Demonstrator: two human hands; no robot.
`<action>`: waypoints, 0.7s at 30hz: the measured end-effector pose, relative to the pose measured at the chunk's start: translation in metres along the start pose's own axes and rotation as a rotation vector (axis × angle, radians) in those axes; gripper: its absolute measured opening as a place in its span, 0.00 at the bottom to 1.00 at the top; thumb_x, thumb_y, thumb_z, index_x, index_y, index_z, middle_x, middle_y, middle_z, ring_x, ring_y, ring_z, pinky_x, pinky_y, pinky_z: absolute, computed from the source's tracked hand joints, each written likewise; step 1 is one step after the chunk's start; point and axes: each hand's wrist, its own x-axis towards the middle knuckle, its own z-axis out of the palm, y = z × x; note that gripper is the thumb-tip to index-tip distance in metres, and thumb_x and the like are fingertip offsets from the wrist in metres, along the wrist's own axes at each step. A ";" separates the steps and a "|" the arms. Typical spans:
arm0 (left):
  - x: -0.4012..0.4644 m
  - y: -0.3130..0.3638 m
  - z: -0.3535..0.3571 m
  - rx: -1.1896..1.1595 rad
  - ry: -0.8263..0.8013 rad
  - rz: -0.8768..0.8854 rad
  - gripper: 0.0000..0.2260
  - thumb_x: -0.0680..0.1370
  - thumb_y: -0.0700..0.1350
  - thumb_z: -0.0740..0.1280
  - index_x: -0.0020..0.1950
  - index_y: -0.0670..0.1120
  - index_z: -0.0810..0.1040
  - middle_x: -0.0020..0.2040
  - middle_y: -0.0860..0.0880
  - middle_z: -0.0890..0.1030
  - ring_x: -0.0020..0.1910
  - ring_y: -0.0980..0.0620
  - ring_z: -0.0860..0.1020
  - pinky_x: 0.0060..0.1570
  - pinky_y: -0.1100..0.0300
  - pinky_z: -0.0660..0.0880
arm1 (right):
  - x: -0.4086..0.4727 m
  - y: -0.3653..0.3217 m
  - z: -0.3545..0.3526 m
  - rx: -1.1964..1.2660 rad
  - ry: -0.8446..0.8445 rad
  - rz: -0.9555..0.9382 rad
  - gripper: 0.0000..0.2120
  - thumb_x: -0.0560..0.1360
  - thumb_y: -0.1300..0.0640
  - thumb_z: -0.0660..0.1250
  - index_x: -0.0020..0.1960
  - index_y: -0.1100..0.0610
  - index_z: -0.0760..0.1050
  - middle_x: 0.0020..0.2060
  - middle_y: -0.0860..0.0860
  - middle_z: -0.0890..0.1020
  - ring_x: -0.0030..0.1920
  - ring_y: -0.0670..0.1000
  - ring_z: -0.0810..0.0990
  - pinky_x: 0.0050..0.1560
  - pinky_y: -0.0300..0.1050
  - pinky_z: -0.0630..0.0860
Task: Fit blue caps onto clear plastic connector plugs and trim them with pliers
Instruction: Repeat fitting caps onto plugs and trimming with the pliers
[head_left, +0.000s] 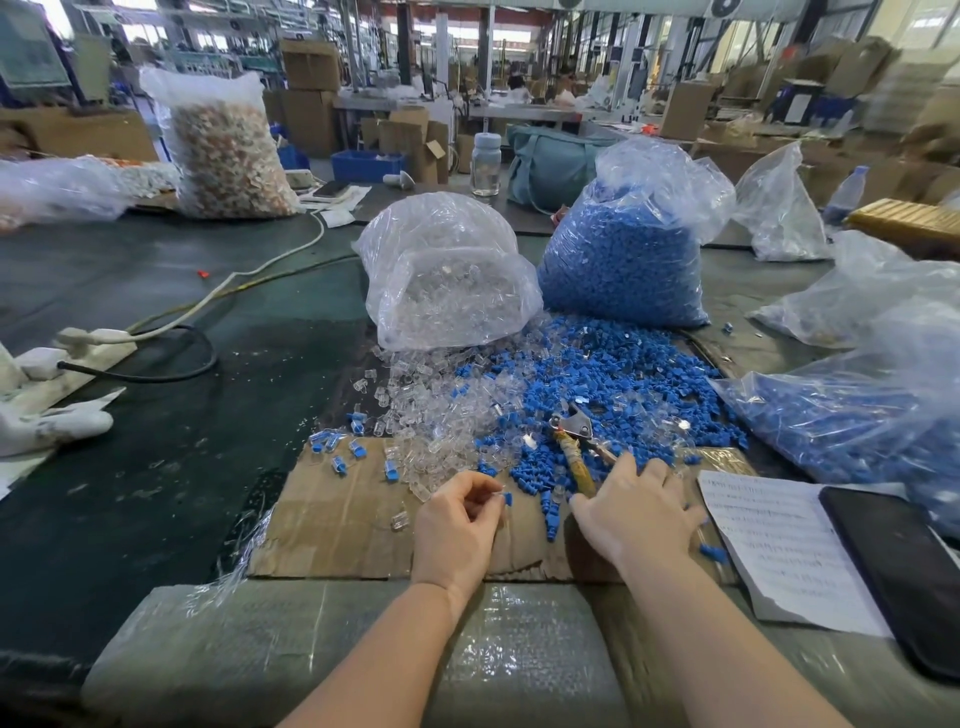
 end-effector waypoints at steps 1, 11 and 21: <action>0.001 0.001 0.000 0.000 -0.004 -0.007 0.10 0.75 0.37 0.68 0.41 0.52 0.77 0.37 0.51 0.82 0.39 0.54 0.81 0.41 0.66 0.78 | 0.000 -0.001 0.000 -0.003 0.006 0.000 0.36 0.74 0.37 0.56 0.75 0.55 0.52 0.73 0.59 0.58 0.72 0.60 0.56 0.66 0.62 0.58; 0.013 0.024 -0.005 -0.278 0.022 -0.211 0.05 0.76 0.36 0.66 0.44 0.45 0.78 0.33 0.48 0.81 0.28 0.55 0.78 0.29 0.60 0.76 | -0.006 0.001 -0.020 0.241 0.063 -0.187 0.12 0.78 0.47 0.56 0.51 0.56 0.64 0.49 0.55 0.71 0.53 0.57 0.70 0.50 0.50 0.67; 0.042 0.042 -0.015 -0.540 0.160 -0.363 0.04 0.75 0.33 0.67 0.42 0.41 0.77 0.36 0.43 0.79 0.30 0.53 0.78 0.26 0.67 0.75 | -0.034 -0.006 -0.050 0.922 -0.616 -0.218 0.08 0.78 0.55 0.56 0.42 0.57 0.70 0.38 0.53 0.72 0.37 0.52 0.74 0.40 0.46 0.75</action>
